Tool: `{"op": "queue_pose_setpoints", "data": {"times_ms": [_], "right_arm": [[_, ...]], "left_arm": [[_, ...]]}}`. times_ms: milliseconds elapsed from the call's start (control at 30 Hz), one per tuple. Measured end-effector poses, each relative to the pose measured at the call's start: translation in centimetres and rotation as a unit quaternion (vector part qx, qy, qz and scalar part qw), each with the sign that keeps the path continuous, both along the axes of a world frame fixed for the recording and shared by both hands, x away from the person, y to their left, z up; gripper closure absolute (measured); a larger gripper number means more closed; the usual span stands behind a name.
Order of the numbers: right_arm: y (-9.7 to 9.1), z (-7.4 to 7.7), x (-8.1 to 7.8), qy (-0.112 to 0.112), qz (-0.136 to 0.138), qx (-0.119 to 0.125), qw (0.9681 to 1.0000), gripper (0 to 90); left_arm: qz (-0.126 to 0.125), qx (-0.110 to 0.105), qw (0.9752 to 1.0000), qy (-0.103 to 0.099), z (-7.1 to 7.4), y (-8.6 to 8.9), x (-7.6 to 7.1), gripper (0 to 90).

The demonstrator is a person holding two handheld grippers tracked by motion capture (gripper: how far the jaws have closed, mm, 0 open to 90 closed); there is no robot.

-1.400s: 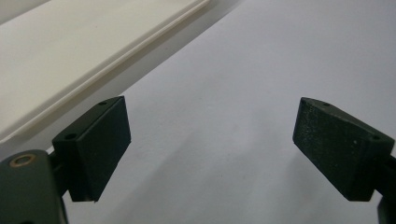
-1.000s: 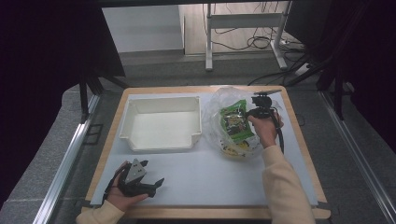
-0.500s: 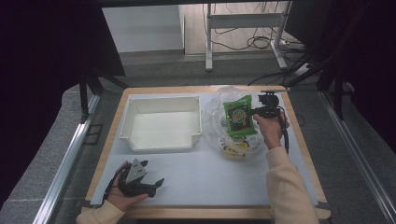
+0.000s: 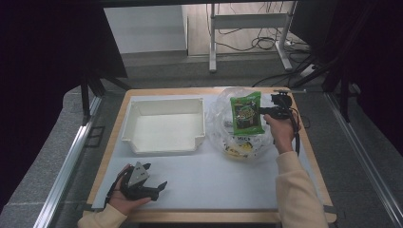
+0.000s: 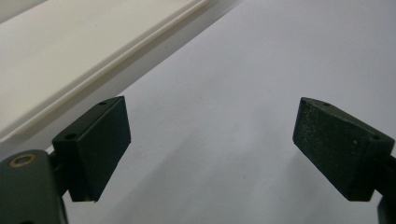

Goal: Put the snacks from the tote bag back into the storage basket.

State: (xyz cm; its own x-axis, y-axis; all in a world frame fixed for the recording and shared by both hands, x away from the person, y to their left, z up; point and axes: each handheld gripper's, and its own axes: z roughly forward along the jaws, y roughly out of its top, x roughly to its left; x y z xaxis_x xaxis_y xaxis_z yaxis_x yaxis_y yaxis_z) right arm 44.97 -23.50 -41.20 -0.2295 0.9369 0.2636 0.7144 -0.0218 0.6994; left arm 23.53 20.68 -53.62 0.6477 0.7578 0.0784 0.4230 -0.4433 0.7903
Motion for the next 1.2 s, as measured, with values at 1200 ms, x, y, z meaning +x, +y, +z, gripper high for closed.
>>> {"op": "queue_pose_setpoints", "data": {"times_ms": [1200], "right_arm": [[1.9, 4.1, -2.1, -0.075, 0.065, 0.069, 0.9927, 90.0]], "left_arm": [[0.001, 0.001, 1.0, -0.001, 0.0, 0.0, 0.0, 11.2]]}}
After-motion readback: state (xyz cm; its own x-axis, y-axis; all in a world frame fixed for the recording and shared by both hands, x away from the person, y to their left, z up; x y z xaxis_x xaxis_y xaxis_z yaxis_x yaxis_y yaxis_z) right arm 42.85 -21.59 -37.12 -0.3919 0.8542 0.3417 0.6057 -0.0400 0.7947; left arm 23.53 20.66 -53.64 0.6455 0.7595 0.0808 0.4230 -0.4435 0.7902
